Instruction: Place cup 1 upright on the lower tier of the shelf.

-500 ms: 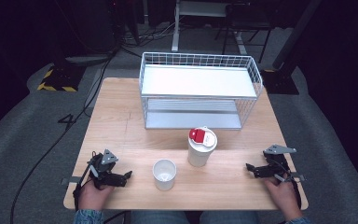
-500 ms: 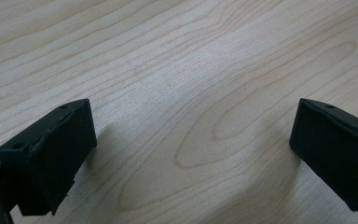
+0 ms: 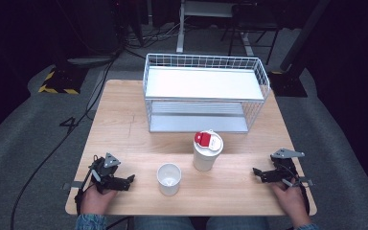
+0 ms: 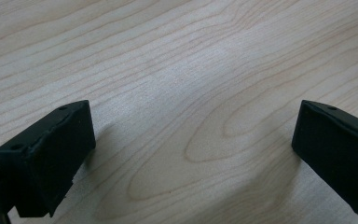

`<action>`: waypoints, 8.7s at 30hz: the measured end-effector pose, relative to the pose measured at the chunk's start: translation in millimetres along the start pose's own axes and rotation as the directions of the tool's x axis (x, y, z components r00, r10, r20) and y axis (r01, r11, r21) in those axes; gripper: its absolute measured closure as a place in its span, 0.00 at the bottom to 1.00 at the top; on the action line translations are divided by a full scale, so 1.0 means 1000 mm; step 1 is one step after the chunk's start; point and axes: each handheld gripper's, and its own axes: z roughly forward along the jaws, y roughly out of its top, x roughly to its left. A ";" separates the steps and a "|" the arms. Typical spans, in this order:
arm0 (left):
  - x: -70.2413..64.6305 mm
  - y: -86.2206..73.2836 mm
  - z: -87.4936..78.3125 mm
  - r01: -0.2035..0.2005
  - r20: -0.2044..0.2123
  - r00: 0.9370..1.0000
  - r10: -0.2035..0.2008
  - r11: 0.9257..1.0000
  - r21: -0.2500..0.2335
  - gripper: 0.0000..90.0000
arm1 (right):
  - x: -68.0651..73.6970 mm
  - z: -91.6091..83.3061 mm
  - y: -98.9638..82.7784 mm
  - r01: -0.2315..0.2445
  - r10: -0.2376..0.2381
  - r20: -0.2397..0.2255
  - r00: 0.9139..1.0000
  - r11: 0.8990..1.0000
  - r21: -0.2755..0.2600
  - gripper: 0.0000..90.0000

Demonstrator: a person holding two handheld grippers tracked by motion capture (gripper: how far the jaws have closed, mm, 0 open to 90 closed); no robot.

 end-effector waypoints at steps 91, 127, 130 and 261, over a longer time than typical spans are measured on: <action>-0.118 0.021 -0.019 -0.019 0.285 0.945 0.160 0.898 -0.440 0.00 | 0.000 0.000 0.000 0.000 0.000 0.004 1.000 1.000 -0.001 0.01; -0.122 0.025 0.021 -0.091 0.291 0.942 0.167 0.963 -0.255 0.15 | 0.000 0.000 0.000 0.001 -0.001 0.004 1.000 1.000 -0.002 0.01; -0.122 0.025 0.022 -0.103 0.280 0.944 0.173 0.963 -0.250 0.17 | 0.000 0.000 0.000 0.001 -0.001 0.004 1.000 1.000 -0.002 0.01; -0.048 0.173 0.058 -0.032 0.078 0.995 0.066 0.927 -0.374 0.25 | 0.001 0.000 0.000 -0.002 0.002 0.010 1.000 1.000 -0.001 0.01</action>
